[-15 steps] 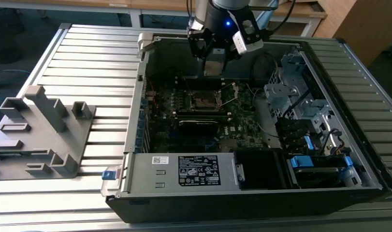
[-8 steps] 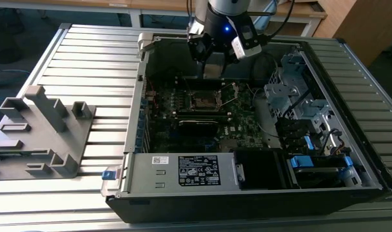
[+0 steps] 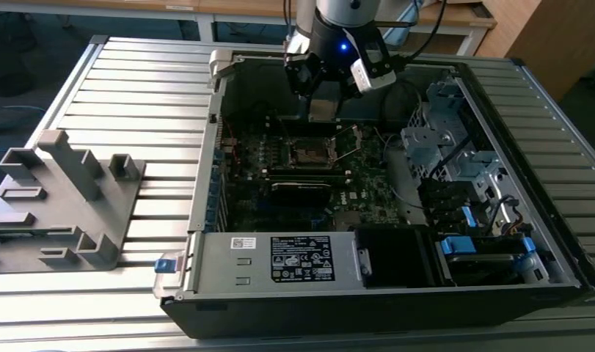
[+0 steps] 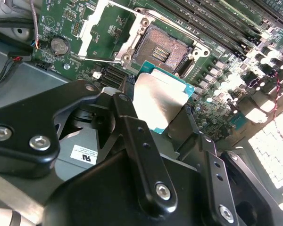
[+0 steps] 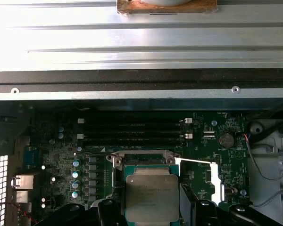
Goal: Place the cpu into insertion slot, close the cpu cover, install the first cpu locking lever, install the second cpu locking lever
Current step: 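Place the cpu into insertion slot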
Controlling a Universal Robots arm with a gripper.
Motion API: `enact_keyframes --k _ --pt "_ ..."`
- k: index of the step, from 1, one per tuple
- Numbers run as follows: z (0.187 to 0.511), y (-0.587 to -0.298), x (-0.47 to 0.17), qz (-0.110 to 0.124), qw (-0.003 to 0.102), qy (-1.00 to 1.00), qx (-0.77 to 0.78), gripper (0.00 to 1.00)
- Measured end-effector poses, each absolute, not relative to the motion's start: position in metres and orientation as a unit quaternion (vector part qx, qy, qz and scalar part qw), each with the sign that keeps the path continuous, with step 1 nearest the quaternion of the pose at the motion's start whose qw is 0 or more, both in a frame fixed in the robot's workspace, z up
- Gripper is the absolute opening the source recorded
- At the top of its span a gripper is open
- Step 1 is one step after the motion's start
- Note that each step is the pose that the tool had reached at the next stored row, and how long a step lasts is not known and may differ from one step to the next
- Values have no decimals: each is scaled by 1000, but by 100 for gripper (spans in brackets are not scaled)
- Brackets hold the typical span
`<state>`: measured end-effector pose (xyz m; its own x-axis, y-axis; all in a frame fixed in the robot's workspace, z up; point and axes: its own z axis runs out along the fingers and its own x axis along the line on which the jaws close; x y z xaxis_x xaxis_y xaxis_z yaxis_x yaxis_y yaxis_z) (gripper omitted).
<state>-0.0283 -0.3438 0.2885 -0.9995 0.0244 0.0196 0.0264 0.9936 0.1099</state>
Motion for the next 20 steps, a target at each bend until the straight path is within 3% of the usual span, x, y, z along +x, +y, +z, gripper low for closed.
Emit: enact_keyframes --k 13,20 --pt "283 -344 -28 -54 9 -998 -13 54" --pt "279 -344 -28 -28 9 -999 -13 54"
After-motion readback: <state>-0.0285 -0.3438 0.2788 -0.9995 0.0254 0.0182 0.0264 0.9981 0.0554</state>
